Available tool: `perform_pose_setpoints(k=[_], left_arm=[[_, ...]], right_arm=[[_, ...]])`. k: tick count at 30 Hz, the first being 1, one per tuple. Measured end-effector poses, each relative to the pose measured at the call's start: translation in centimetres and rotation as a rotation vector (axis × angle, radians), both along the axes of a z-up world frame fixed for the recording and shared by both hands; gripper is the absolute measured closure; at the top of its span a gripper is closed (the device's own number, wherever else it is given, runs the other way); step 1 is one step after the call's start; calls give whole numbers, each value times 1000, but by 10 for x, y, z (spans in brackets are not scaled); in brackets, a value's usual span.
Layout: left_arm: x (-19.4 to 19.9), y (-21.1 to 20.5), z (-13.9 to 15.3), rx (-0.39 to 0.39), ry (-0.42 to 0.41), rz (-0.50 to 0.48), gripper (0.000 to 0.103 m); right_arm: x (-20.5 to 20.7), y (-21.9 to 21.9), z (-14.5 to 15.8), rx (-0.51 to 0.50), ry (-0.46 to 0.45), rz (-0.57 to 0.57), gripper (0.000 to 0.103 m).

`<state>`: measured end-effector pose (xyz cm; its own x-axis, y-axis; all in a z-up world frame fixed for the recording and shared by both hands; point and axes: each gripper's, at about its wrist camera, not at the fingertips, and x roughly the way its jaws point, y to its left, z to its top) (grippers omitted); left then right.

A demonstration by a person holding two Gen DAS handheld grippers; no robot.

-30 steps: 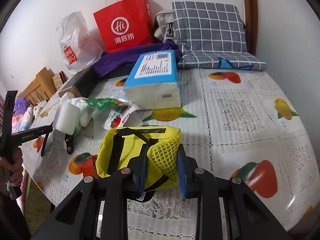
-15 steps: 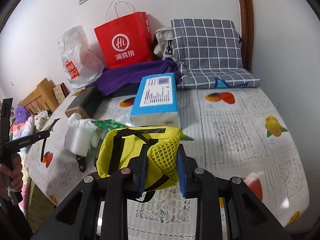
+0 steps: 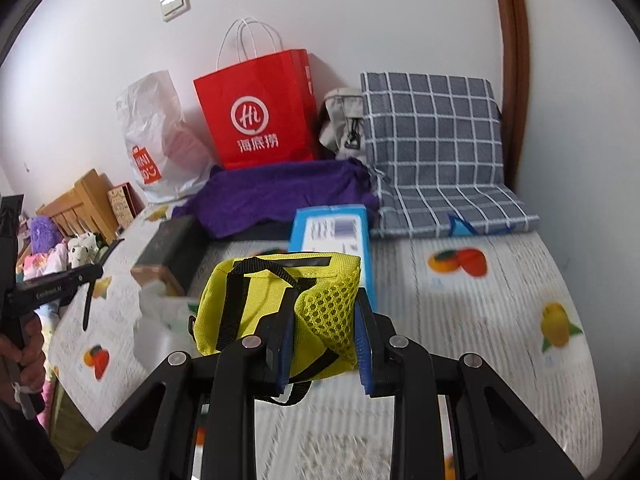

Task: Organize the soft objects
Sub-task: 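Carry the strap and pouch in both grippers toward the purple towel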

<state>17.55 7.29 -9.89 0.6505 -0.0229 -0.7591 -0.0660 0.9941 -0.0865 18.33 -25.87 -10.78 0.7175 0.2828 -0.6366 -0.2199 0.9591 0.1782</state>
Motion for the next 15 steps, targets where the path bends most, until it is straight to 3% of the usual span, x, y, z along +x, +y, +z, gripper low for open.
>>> perform_pose_setpoints(k=[15], left_arm=[[69,0,21,-13,-32,-28,84]], right_arm=[[91,31,9,39,42,35,76]])
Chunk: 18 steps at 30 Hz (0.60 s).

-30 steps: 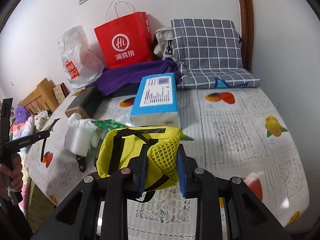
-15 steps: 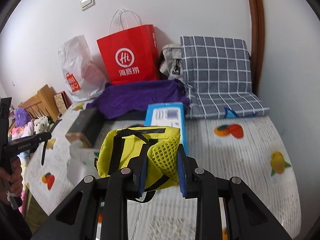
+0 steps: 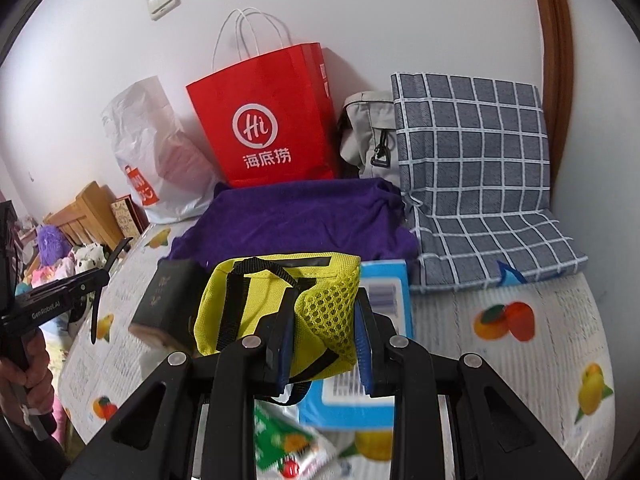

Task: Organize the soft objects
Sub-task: 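Carry the strap and pouch in both grippers toward the purple towel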

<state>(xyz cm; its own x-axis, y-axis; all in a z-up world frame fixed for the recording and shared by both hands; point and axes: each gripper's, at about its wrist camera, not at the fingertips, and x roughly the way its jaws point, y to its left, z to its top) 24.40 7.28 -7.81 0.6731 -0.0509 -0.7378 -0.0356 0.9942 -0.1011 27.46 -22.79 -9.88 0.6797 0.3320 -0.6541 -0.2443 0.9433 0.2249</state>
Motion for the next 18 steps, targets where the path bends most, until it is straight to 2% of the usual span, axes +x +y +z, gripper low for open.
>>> perform_pose_setpoints(k=[18], left_arm=[[80,-8,-5,20,28,-18,84]], right_arm=[[89,6,10,-33,-3,-43,76]])
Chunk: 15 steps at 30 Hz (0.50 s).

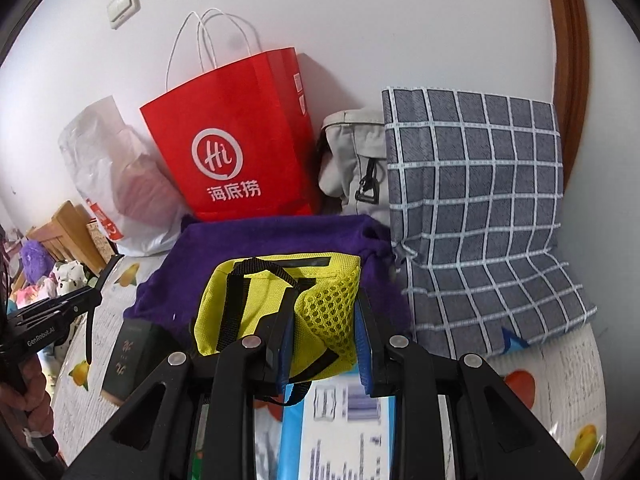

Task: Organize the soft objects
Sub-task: 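Carry the strap and pouch in both grippers toward the purple towel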

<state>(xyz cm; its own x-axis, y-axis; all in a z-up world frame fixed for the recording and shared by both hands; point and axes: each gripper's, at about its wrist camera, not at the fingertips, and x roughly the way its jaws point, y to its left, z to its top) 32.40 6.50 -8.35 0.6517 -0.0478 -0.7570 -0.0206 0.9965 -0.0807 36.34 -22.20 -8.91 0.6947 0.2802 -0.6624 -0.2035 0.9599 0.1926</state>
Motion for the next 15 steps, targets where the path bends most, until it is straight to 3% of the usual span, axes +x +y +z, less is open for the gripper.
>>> perform_pose_setpoints(k=[15], left_arm=[[74,1,9,20,-9,-15,84]], right_arm=[[66,14,16,32,2,52,76]])
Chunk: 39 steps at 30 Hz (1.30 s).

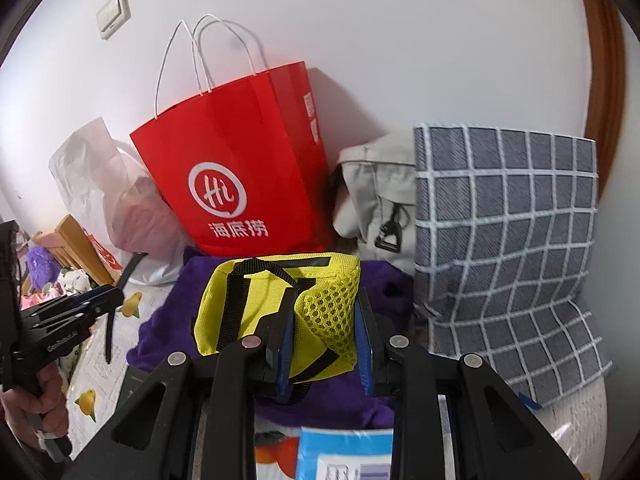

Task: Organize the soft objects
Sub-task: 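Carry the strap and pouch in both grippers toward the purple towel, then lower the strap and pouch onto the purple towel and open both grippers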

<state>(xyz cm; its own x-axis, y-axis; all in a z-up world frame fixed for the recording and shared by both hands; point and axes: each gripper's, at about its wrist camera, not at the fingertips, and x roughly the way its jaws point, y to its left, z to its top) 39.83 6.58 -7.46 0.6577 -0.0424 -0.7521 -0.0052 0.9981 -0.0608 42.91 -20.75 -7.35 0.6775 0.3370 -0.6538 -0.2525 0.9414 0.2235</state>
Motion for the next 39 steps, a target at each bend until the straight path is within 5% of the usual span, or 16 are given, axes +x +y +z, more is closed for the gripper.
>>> perform_pose_setpoints(k=[17,36,39], left_arm=[[51,22,-51,-66,124,-14,83],[72,26,-92,-101,223,10,83],[73,25,-90,-101,223,11,83]], right_arm=[[50,15,-80,-124,165,39,76],[55,24,-105,-160,234,72,72],[55,26,-103,-143,228,86,61]])
